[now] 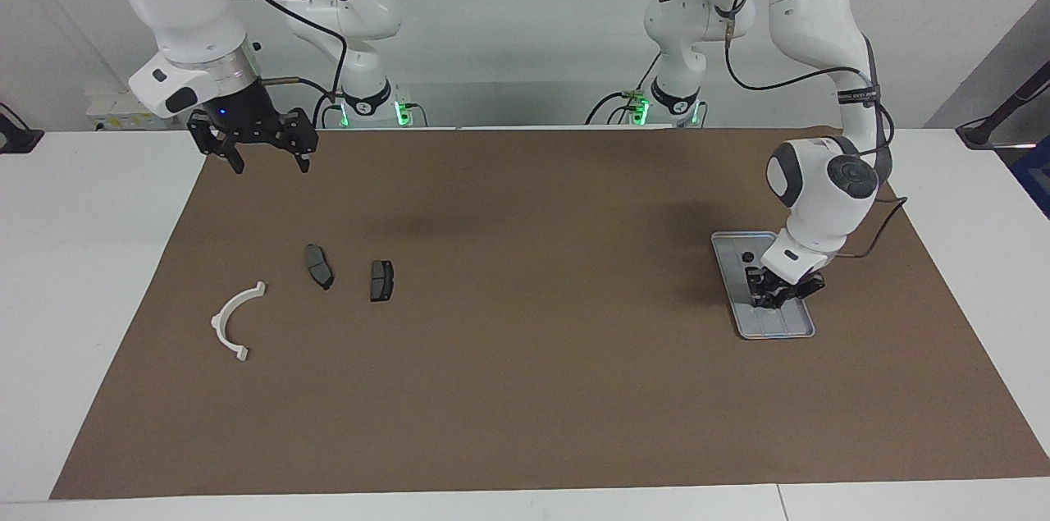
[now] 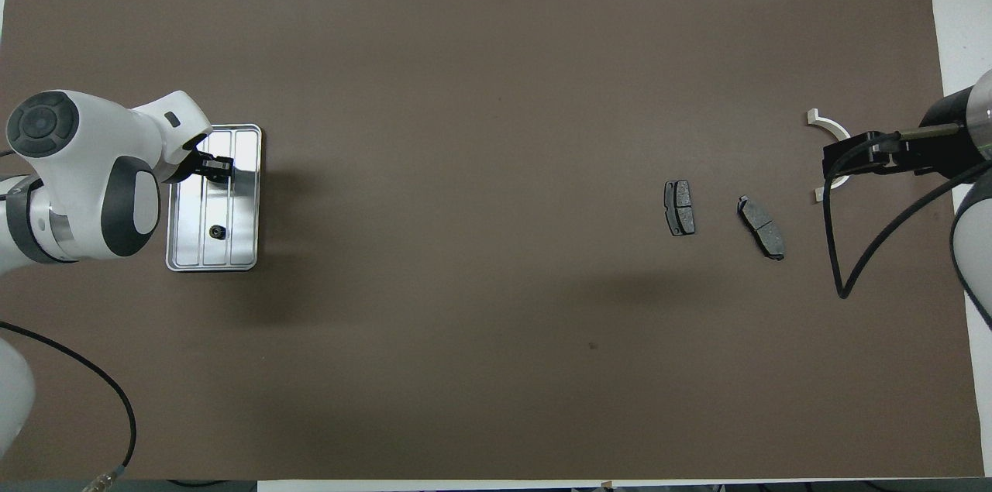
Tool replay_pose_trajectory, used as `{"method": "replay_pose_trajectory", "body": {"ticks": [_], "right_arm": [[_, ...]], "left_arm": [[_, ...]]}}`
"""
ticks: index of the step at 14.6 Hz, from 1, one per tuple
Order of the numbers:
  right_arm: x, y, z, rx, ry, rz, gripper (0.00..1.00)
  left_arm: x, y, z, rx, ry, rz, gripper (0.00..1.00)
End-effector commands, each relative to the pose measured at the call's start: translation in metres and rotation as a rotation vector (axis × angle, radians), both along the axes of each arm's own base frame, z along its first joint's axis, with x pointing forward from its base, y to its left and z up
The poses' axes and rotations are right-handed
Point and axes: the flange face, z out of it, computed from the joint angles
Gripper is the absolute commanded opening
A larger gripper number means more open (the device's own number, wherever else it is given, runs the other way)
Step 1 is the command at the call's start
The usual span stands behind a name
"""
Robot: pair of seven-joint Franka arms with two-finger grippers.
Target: Pick bearing gear from pile to tray
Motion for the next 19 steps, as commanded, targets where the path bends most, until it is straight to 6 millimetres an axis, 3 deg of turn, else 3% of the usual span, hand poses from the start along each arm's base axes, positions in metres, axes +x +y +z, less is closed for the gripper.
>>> {"method": "replay_pose_trajectory", "body": {"ticks": [1, 3, 5, 8, 11, 13, 17, 19], "right_arm": [[-0.002, -0.002, 0.003, 0.025, -0.007, 0.020, 1.00], [-0.003, -0.002, 0.002, 0.026, -0.009, 0.021, 1.00], [-0.003, -0.003, 0.002, 0.026, -0.009, 0.020, 1.00], [-0.003, -0.004, 0.002, 0.026, -0.007, 0.018, 1.00], [-0.003, -0.003, 0.002, 0.026, -0.006, 0.018, 1.00], [-0.006, -0.004, 0.001, 0.024, 0.010, 0.016, 1.00], [-0.010, -0.004, -0.001, 0.024, 0.040, 0.016, 1.00], [-0.010, -0.004, -0.001, 0.024, 0.040, 0.016, 1.00]], "left_arm": [[-0.009, -0.001, 0.007, -0.007, -0.015, 0.008, 0.64], [-0.006, -0.001, 0.010, -0.006, -0.018, 0.002, 1.00], [-0.001, -0.003, 0.019, -0.007, -0.020, -0.001, 1.00], [0.017, -0.004, 0.054, -0.006, -0.020, 0.000, 1.00], [0.025, -0.023, 0.076, -0.012, -0.072, -0.010, 1.00], [0.033, -0.026, 0.098, -0.027, -0.105, 0.077, 1.00], [0.020, -0.032, 0.170, -0.063, -0.186, 0.227, 1.00], [0.006, -0.029, 0.209, -0.037, -0.111, 0.217, 1.00]]}}
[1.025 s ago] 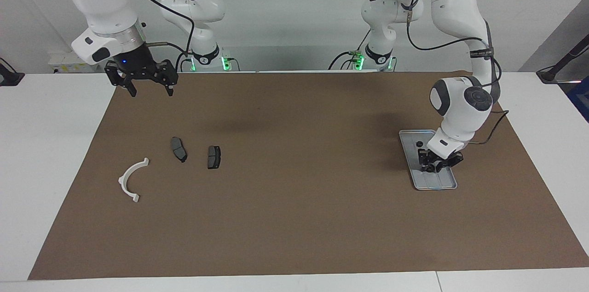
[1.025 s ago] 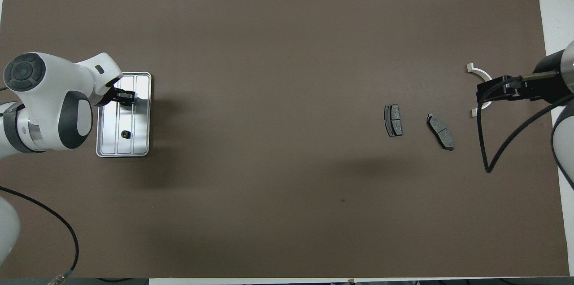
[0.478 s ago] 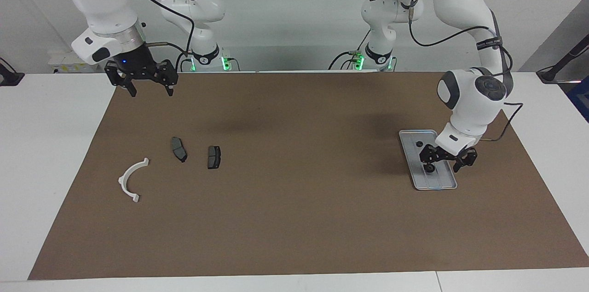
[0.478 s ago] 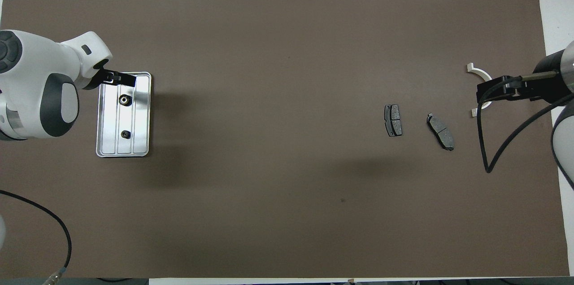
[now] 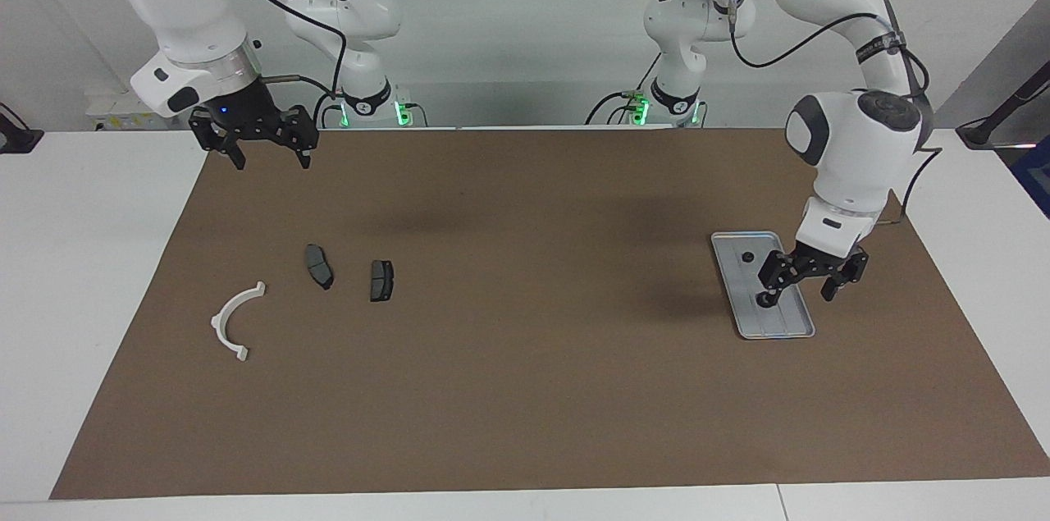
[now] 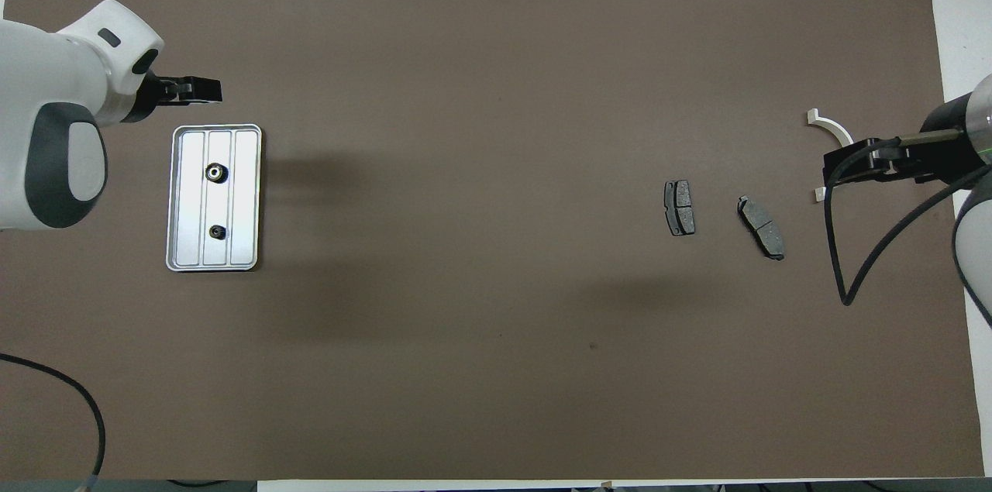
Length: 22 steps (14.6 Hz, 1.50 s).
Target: Pick bearing gear from pile to tray
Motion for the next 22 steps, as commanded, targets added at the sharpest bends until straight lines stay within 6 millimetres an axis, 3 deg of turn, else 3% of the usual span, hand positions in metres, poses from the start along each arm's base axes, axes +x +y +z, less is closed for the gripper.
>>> {"method": "replay_pose_trajectory", "body": {"ticks": [1, 4, 7, 12, 17, 22], "right_arm": [[-0.006, -0.004, 0.002, 0.025, 0.008, 0.016, 1.00], [-0.006, -0.004, 0.003, 0.025, 0.004, 0.017, 1.00], [-0.006, -0.004, 0.003, 0.025, 0.004, 0.017, 1.00], [-0.006, -0.004, 0.003, 0.025, 0.004, 0.017, 1.00], [-0.006, -0.004, 0.003, 0.025, 0.003, 0.018, 1.00], [-0.006, -0.004, 0.003, 0.025, 0.003, 0.017, 1.00]], "left_arm": [[-0.029, 0.001, 0.061, 0.014, 0.088, 0.003, 1.00], [-0.061, 0.000, 0.099, 0.020, 0.143, -0.003, 1.00], [-0.092, -0.005, 0.115, 0.028, 0.200, -0.030, 1.00], [-0.098, -0.005, 0.113, 0.041, 0.260, -0.071, 1.00], [-0.094, -0.009, 0.134, 0.045, 0.295, -0.079, 1.00], [-0.089, -0.010, 0.140, 0.040, 0.291, -0.084, 1.00]]}}
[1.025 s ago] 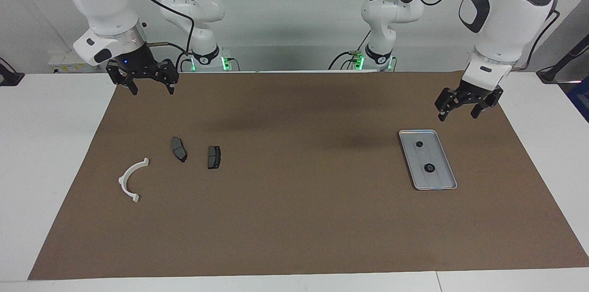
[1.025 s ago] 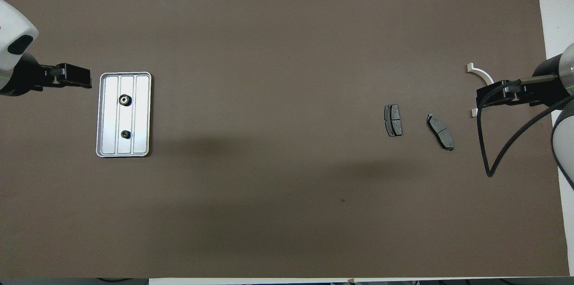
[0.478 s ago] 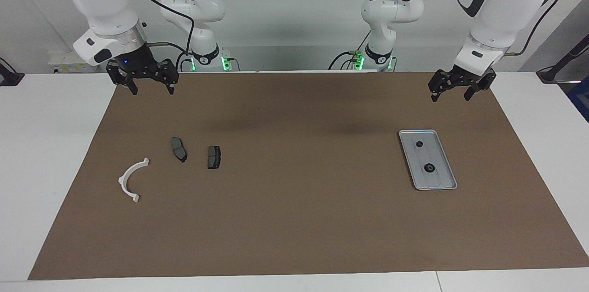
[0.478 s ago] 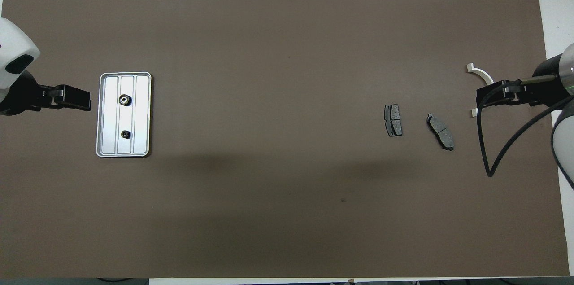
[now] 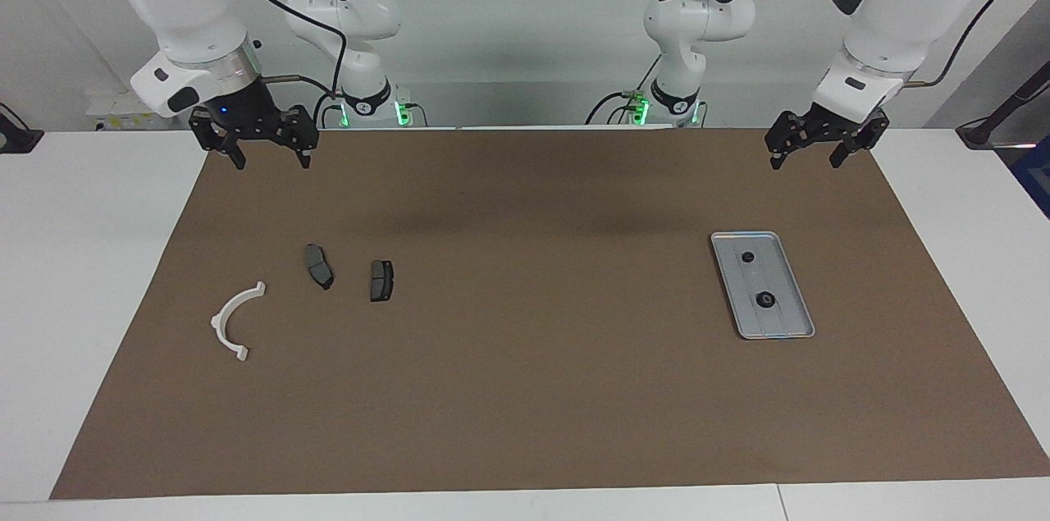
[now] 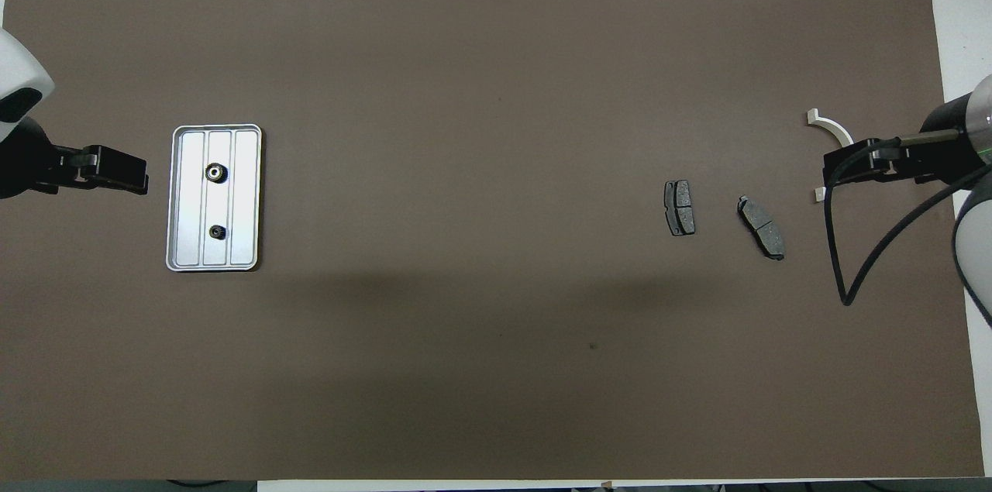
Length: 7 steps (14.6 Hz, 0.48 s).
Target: Pick bearing gear from pile to tray
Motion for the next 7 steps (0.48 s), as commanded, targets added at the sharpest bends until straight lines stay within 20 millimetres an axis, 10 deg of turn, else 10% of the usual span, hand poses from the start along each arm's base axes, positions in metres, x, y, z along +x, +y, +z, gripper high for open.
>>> {"method": "replay_pose_trajectory", "body": {"ticks": [1, 7], "right_arm": [[-0.0054, -0.0036, 0.0031, 0.025, 0.001, 0.017, 1.00], [-0.0054, -0.0036, 0.0031, 0.025, 0.001, 0.018, 1.00]], "left_arm": [[0.0077, -0.0033, 0.0051, -0.003, 0.017, -0.021, 1.00], [0.0107, -0.0059, 0.0055, -0.027, -0.007, -0.062, 1.00]]}}
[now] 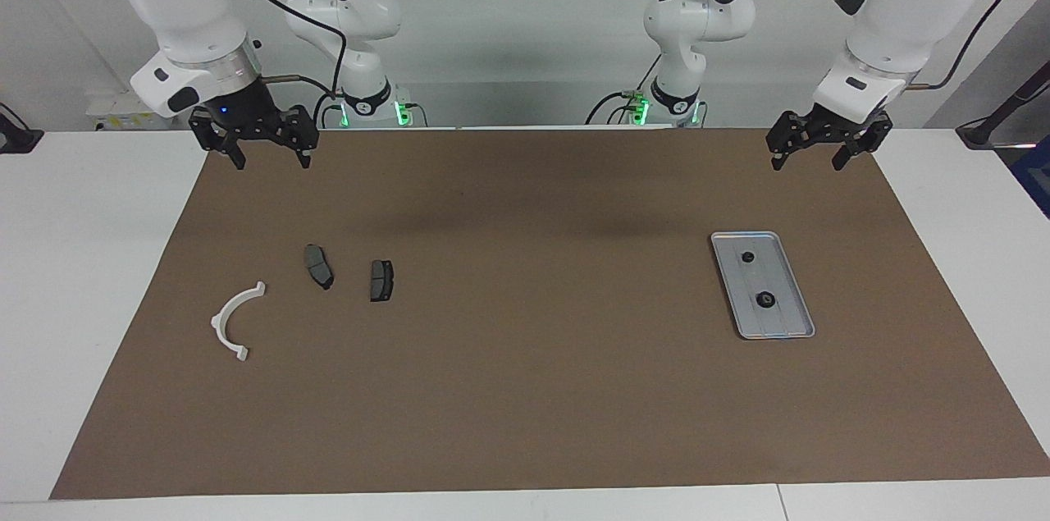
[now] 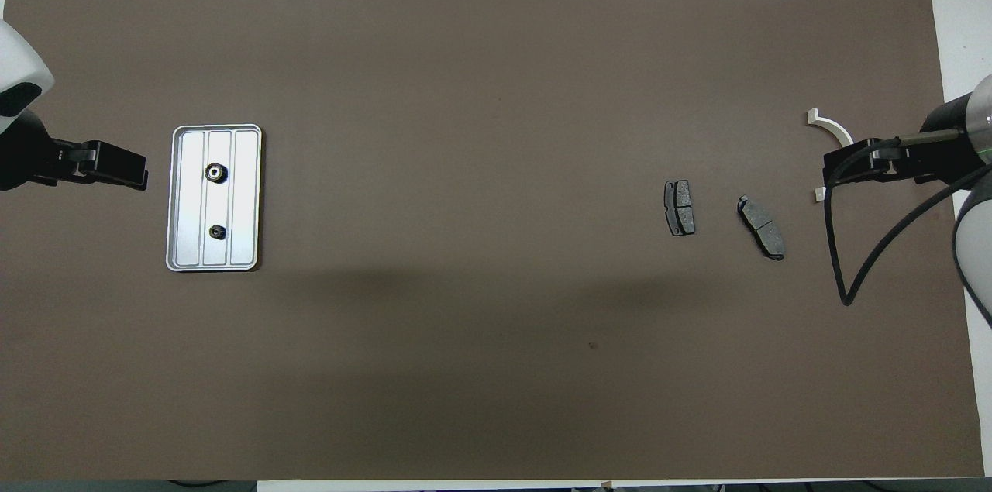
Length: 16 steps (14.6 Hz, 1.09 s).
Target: Pick bearing gear from pile to tray
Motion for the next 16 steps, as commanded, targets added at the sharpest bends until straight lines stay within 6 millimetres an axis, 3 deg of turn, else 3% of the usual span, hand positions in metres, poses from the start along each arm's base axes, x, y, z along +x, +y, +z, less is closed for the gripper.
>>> {"method": "replay_pose_trajectory", "body": {"ticks": [1, 16], "right_arm": [[-0.0054, -0.0035, 0.0031, 0.025, 0.001, 0.017, 1.00], [-0.0054, -0.0035, 0.0031, 0.025, 0.001, 0.017, 1.00]], "left_arm": [[0.0056, -0.0063, 0.0044, -0.040, -0.011, -0.018, 1.00], [0.0027, -0.0068, 0.0016, -0.069, 0.003, -0.012, 1.00]]}}
